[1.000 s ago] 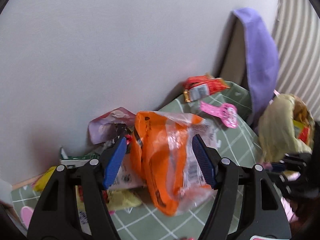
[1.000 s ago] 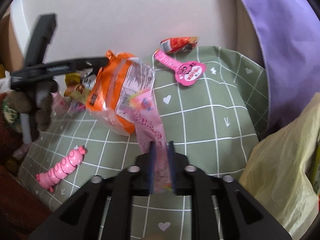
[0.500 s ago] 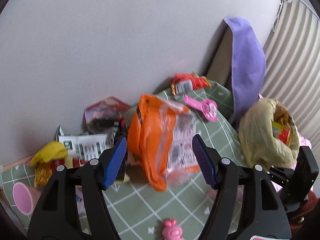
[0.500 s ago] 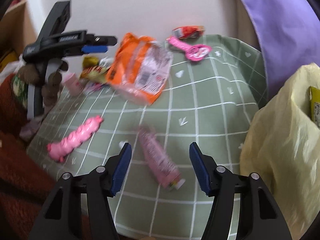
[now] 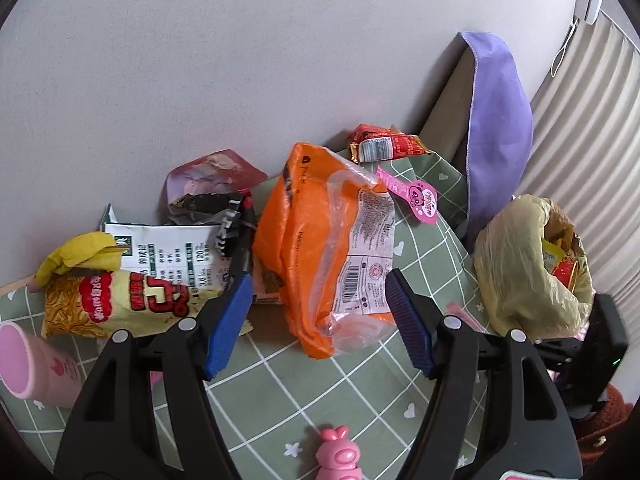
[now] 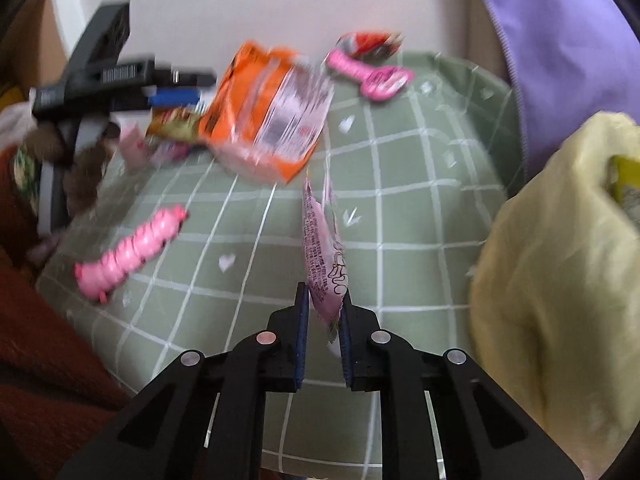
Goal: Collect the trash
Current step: 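Carry the pink wrapper and orange bag into the yellow trash bag and release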
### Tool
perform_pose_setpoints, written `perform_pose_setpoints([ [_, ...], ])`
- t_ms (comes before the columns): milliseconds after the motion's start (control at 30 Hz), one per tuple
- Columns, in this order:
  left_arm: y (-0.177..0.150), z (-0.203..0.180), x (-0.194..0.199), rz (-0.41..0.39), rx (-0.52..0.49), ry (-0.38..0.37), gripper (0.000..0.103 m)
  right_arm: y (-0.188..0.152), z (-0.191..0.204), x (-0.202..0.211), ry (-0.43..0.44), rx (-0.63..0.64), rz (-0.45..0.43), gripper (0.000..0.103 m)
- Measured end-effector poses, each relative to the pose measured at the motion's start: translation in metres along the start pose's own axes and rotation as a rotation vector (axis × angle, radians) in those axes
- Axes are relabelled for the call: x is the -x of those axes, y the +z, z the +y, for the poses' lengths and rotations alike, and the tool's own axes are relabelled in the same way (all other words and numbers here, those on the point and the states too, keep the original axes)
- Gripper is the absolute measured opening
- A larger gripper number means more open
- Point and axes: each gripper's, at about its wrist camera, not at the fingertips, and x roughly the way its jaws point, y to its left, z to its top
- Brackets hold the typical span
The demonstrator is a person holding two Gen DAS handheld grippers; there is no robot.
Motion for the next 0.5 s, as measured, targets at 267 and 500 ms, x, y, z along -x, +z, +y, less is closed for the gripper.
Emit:
perform_pose_setpoints([
  [267,0.003,-0.008,-0.031,0.041,0.028,0.125,0.058,0.026,-0.004,0.036,-0.017,-0.012,-0.092,0.015],
  [500,0.016,-0.029,-0.03,0.009,0.001,0.092,0.007,0.032,0.0,0.058,-0.061,-0.001,-0.139,0.015],
])
